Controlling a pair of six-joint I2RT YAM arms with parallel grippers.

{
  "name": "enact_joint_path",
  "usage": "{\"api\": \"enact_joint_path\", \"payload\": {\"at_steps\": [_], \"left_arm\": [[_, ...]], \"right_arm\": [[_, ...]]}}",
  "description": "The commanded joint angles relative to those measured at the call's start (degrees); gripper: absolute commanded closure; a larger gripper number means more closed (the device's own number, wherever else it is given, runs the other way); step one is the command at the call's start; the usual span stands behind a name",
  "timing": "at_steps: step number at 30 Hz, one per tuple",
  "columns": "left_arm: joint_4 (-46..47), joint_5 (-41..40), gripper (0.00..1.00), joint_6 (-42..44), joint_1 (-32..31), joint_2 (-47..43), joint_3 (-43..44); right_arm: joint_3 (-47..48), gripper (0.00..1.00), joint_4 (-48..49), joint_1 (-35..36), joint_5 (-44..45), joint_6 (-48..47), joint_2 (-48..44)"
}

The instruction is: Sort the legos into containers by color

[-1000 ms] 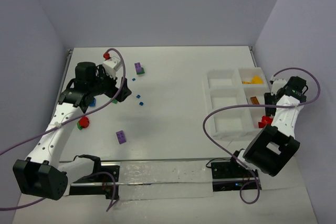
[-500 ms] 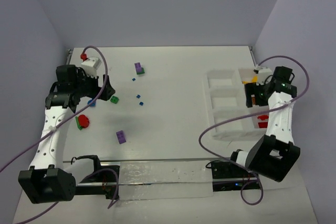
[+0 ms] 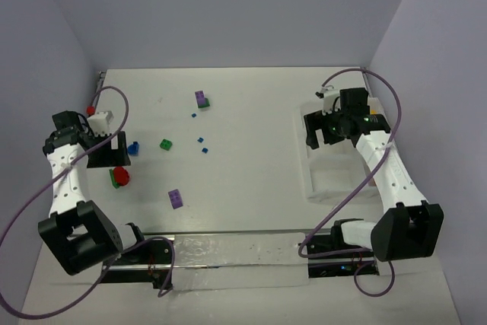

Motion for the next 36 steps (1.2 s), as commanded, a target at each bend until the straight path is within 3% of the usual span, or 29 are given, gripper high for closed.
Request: {"api": "enact_joint_path", "payload": {"at_steps": [1, 14, 26, 31, 36], "left_arm": [[0.62, -8.23, 0.01, 0.32, 0.26, 4.63, -1.43], [4.33, -10.62, 0.01, -6.49, 0.06, 16.45, -0.88], [9.43, -12.92, 0.01, -9.60, -3.77, 20.28, -1.61], [10.65, -15.77, 0.20, -11.26, -5.70, 22.39, -1.94], [10.84, -17.79, 0.30, -11.76, -5.71, 23.48, -2.13]], "right_arm": [[-0.91, 0.00, 5.65, 2.28, 0.55, 3.91, 1.85], [-0.99, 0.00, 7.52, 2.81, 0.50, 2.93, 6.73], [2.03, 0.00, 7.02, 2.89, -0.96, 3.12, 9.03], [2.70, 0.00, 6.55, 2.89, -0.06, 2.79, 9.11], [2.79, 0.00, 6.33, 2.89, 0.42, 2.68, 9.11]]}}
